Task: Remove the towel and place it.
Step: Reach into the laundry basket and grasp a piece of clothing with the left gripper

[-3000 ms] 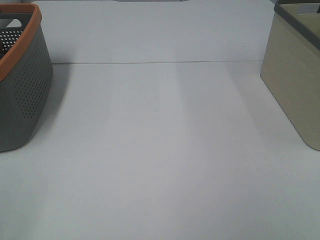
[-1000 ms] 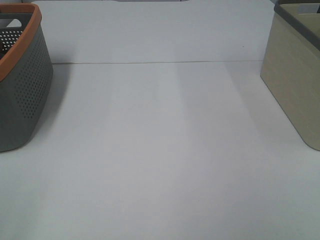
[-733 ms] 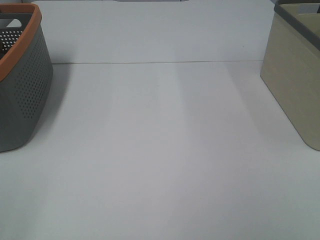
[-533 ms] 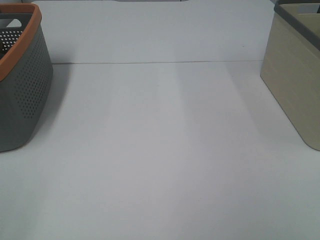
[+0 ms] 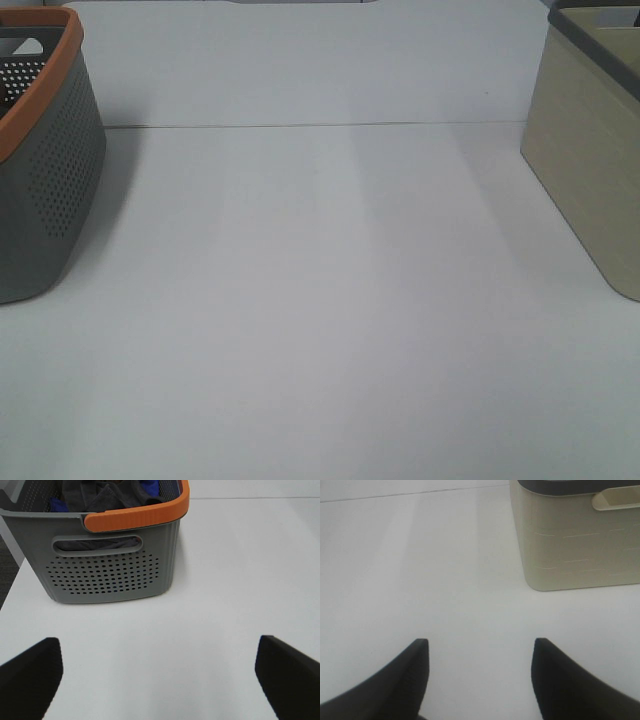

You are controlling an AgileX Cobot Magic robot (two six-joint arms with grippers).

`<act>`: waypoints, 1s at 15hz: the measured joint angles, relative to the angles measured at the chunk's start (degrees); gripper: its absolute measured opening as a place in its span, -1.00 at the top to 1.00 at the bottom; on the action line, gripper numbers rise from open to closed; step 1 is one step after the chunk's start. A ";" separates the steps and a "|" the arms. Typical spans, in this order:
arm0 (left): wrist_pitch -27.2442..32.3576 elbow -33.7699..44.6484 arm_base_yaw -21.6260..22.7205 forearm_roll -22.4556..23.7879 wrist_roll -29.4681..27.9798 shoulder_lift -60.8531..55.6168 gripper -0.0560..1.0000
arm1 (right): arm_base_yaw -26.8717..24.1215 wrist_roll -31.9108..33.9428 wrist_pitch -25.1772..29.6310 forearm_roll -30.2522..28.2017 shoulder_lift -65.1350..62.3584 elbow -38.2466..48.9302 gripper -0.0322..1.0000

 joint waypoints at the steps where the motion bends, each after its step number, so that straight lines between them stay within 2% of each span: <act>1: 0.00 0.00 0.00 0.17 0.00 0.00 -0.98 | 0.00 0.00 0.00 0.00 0.00 0.00 -0.24; 10: 0.00 0.00 0.00 0.17 -0.17 0.00 -0.98 | 0.00 0.00 0.00 0.00 0.00 0.00 -0.24; 12: 0.00 -0.29 0.00 -2.64 1.60 0.00 -0.98 | 0.00 0.00 0.00 0.00 0.00 0.00 -0.24; 15: -0.11 -5.96 0.00 -6.25 3.95 6.25 -0.96 | 0.00 0.00 0.00 0.00 0.00 0.00 -0.24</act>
